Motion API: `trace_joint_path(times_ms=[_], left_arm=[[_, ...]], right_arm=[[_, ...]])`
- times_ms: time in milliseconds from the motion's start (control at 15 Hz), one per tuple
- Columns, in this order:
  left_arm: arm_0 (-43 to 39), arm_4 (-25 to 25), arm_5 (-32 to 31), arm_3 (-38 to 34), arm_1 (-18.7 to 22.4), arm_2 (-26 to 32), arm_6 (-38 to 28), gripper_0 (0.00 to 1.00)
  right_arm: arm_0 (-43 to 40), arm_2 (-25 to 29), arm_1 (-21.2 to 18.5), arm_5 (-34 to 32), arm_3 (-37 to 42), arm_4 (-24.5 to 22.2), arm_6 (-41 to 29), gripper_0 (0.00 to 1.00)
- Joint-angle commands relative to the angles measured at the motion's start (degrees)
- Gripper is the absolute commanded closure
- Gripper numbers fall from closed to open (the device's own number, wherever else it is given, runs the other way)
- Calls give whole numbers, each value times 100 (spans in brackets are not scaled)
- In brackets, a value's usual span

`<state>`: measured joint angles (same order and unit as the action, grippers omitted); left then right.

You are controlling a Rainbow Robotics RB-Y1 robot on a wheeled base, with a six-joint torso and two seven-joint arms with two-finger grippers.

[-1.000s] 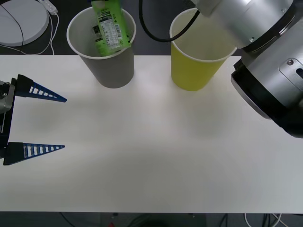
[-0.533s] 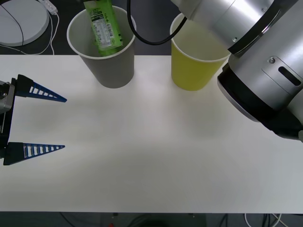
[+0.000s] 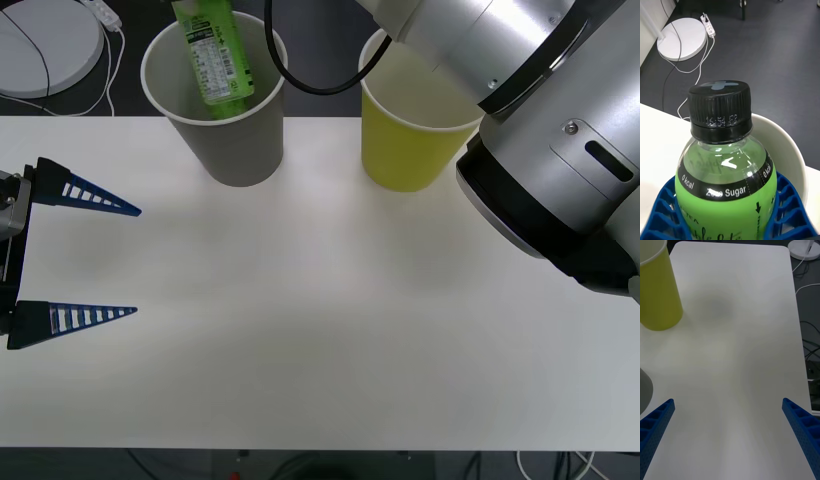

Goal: Put the can into the green bin and the plastic bottle into the gray bin

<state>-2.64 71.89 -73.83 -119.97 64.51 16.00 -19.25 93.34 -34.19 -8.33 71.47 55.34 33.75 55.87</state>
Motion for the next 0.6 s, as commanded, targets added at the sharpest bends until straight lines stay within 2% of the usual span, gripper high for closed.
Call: trace_joint_path(times_ms=[67, 600], left_arm=[[0, 0, 0, 0, 0, 0, 0, 0], [0, 0, 0, 0, 0, 0, 0, 0]], right_arm=[[0, 0, -2, -45, 3, 0, -93, 0], [0, 0, 7, -124, 3, -9, -93, 0]])
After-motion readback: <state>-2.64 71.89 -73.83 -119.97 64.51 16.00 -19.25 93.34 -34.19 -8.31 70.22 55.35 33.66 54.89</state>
